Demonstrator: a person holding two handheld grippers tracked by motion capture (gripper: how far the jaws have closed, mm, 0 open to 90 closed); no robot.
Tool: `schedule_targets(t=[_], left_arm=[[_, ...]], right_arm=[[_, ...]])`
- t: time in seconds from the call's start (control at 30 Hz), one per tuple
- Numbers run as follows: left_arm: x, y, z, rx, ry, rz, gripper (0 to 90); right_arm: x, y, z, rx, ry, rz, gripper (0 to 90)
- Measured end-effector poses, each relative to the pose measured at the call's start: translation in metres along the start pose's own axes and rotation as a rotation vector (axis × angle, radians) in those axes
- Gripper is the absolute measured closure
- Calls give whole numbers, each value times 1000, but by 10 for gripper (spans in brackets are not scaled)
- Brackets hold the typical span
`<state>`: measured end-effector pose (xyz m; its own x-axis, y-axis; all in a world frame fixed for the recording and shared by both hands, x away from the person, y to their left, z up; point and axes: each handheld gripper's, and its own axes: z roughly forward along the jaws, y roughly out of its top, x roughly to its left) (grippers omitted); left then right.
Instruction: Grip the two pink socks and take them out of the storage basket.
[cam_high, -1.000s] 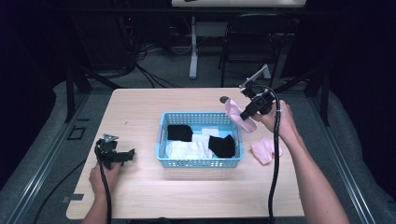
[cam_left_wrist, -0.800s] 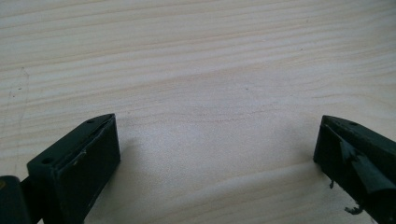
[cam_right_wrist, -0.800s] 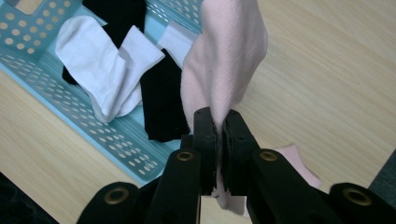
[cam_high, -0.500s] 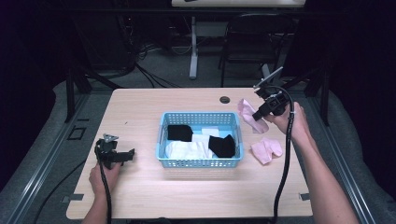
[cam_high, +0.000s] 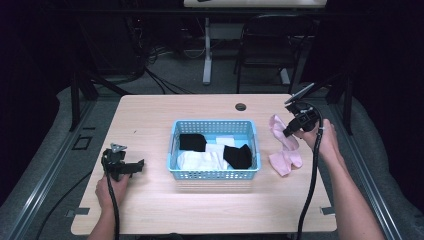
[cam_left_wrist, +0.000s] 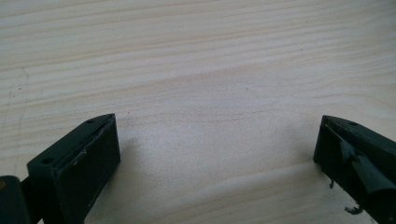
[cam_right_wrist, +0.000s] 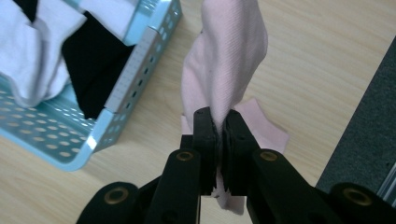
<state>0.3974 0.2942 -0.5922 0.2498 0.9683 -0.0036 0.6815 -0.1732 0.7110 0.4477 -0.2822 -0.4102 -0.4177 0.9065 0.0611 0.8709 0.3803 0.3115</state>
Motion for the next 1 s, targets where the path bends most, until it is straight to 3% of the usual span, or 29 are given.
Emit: schedule_targets(t=[0.33, 0.63, 0.67, 1.0], left_arm=[[0, 0, 0, 0, 0, 0, 3], [0, 0, 0, -1, 0, 0, 3], [0, 0, 0, 0, 0, 0, 3], [0, 0, 0, 0, 0, 0, 3]], right_arm=[[-15, -8, 39, 46, 17, 56, 847], [-21, -8, 54, 56, 23, 87, 841], [-21, -8, 59, 44, 23, 109, 838], [-22, -8, 77, 76, 29, 121, 780]])
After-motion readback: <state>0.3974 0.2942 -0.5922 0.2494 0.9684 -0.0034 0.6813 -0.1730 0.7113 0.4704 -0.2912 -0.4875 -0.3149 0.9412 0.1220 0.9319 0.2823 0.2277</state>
